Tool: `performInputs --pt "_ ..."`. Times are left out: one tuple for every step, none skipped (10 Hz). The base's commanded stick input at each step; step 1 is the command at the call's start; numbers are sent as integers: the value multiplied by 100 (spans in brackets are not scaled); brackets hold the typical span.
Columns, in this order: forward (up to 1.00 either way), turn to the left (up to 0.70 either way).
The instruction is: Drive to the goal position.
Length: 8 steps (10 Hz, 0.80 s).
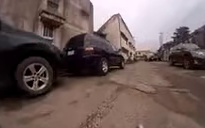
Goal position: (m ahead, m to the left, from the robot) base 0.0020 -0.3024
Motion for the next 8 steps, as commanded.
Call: performInputs --pt "50 0" --pt "50 0" --pt "50 0" --pt "50 0" --pt "50 0" --pt "50 0" --pt "50 0" --pt "50 0"
